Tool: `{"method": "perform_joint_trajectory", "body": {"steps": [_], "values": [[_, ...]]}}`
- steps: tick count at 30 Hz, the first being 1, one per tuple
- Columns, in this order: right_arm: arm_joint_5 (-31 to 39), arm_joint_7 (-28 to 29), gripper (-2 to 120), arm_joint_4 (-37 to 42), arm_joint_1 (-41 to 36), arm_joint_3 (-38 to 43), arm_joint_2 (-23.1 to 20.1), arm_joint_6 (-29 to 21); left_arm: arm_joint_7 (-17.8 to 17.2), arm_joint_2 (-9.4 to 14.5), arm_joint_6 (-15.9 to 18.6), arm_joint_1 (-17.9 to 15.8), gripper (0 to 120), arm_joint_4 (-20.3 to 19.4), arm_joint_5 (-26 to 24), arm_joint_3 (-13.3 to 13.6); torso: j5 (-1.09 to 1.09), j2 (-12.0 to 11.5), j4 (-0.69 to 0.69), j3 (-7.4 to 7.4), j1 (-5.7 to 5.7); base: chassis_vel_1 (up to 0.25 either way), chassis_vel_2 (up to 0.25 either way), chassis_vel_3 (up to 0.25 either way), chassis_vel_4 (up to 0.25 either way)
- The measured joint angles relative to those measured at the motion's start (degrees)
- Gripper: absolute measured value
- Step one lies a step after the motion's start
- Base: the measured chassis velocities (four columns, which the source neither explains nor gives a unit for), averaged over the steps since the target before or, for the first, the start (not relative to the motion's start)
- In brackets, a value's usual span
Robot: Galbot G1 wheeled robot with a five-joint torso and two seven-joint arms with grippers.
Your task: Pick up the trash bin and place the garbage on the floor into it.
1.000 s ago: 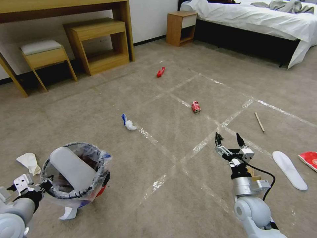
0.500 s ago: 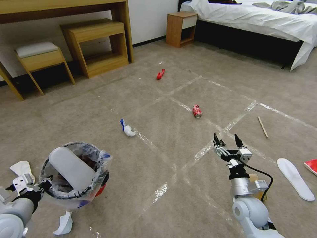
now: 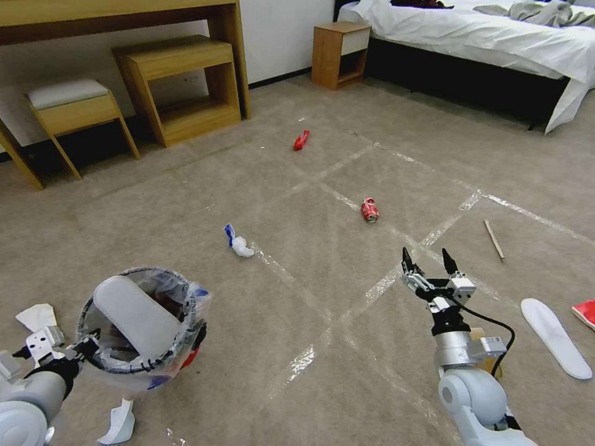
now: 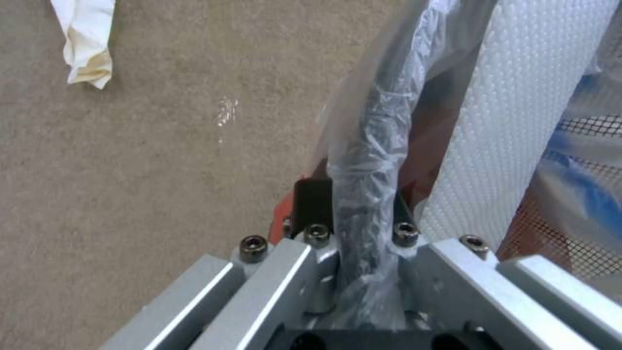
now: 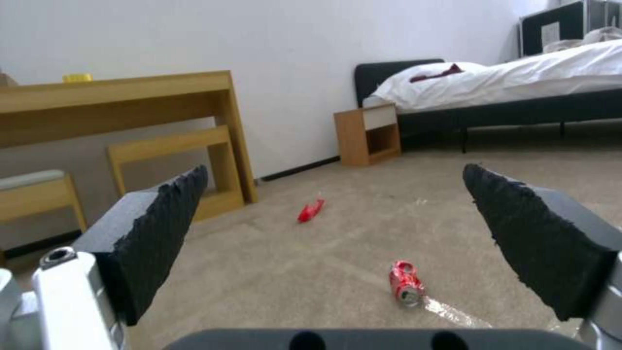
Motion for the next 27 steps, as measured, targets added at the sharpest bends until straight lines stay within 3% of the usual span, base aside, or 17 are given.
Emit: {"method": "perform_joint_trajectory", "body": {"steps": [3,7,10,15,18,21,27], "values": [[0.4,1.3,100,0.3,0.0,-0.3,-0.3,-0.8,0.0,-0.1,0.0,0.1,1,0.0,0.2,0.0,0.0,0.0,0.0,0.0,0.0,0.0,0.0,0.0,0.0],[3.1,5.6,100,1.6,0.0,-0.7,-1.3,-4.7,0.0,-0.3,0.0,0.4,1,0.0,0.4,0.0,0.0,0.0,0.0,0.0,0.0,0.0,0.0,0.0,0.0],[6.9,11.9,100,2.4,0.0,-0.9,-2.2,-10.5,0.0,-0.7,0.0,0.6,1,0.0,0.6,-0.1,0.0,0.0,0.0,0.0,0.0,0.0,0.0,0.0,0.0],[10.4,16.1,100,2.2,0.4,-0.8,-2.4,-13.6,0.0,-1.0,-0.1,0.6,1,0.1,0.9,0.0,0.0,0.0,0.0,0.0,0.0,0.0,0.0,0.0,0.0],[15.1,21.2,100,1.9,1.0,-0.2,-2.2,-17.4,0.1,-1.2,-0.3,0.6,1,0.4,1.1,0.1,0.0,0.0,0.0,0.0,0.0,0.0,0.0,0.0,0.0],[25.4,31.1,100,0.6,2.5,2.5,-0.8,-24.9,0.2,-1.0,-0.5,0.5,1,1.2,1.2,0.0,0.0,0.0,0.0,0.0,0.0,0.0,0.0,0.0,0.0],[32.0,38.4,100,-3.9,5.9,3.8,0.2,-27.4,0.3,-0.5,-0.5,0.4,1,1.7,1.1,-0.2,0.0,0.0,-0.01,0.0,0.0,0.0,0.0,0.0,0.0]]}}
